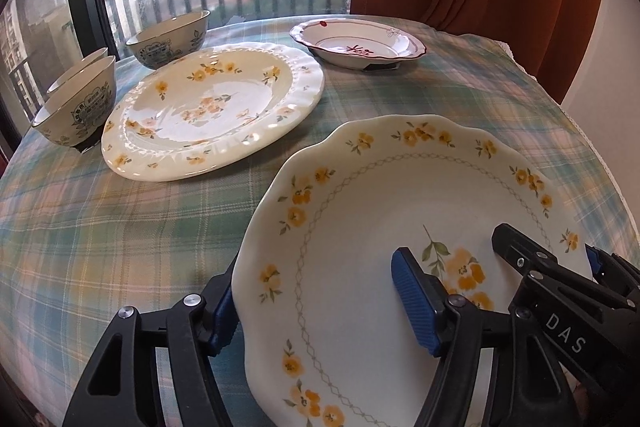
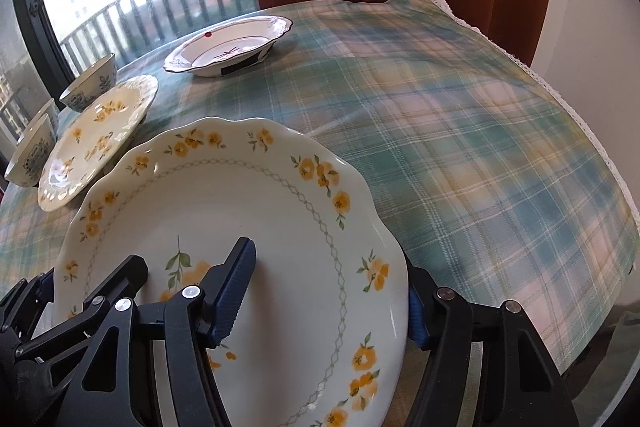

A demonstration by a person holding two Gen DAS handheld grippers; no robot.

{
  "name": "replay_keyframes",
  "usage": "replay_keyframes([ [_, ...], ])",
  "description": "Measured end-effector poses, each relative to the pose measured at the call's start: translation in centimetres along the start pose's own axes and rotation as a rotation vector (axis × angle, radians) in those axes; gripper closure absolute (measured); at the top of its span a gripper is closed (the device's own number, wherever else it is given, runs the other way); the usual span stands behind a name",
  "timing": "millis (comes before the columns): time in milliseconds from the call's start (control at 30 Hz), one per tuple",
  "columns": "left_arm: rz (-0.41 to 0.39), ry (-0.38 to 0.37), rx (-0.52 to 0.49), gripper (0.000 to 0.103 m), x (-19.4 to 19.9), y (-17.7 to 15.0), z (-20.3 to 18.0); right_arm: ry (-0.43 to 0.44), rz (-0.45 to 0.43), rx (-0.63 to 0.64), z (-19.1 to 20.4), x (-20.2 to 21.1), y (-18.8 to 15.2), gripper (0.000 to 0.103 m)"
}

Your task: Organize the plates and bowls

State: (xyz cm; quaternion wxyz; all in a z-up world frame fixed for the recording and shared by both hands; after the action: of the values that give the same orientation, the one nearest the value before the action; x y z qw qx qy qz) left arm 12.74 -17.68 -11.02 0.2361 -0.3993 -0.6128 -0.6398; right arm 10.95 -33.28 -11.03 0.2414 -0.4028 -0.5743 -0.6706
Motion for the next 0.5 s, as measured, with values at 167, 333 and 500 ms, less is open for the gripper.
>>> replay_keyframes([
  [167,-0.005,-0.002,-0.022,0.032,0.6,-0.1,0.8,0.0,0.005,-0.001,0.8,0.3,0.0,0.036],
  [333,-0.018,-0.018,-0.023,0.032,1.6,-0.2,2.0,-0.011,-0.01,0.0,2.0,1.3,-0.2,0.036],
  [500,-0.038,-0.032,-0.014,0.032,2.8,0.0,3.8,-0.023,-0.034,0.013,3.9,2.6,-0.1,0.036],
])
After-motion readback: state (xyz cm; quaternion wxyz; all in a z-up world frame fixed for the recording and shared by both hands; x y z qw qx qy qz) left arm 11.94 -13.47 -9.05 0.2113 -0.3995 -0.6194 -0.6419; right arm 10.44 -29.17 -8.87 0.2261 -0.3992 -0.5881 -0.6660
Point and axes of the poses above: each gripper's, at about its wrist camera, not at the fingertips, and x roughly against the way its jaws point, z to its left, y to its top, the point moved 3 cm from there along -x, roughly the way its jaws point, and after that the axes turned 2 degrees about x, right-handed, at the moved point
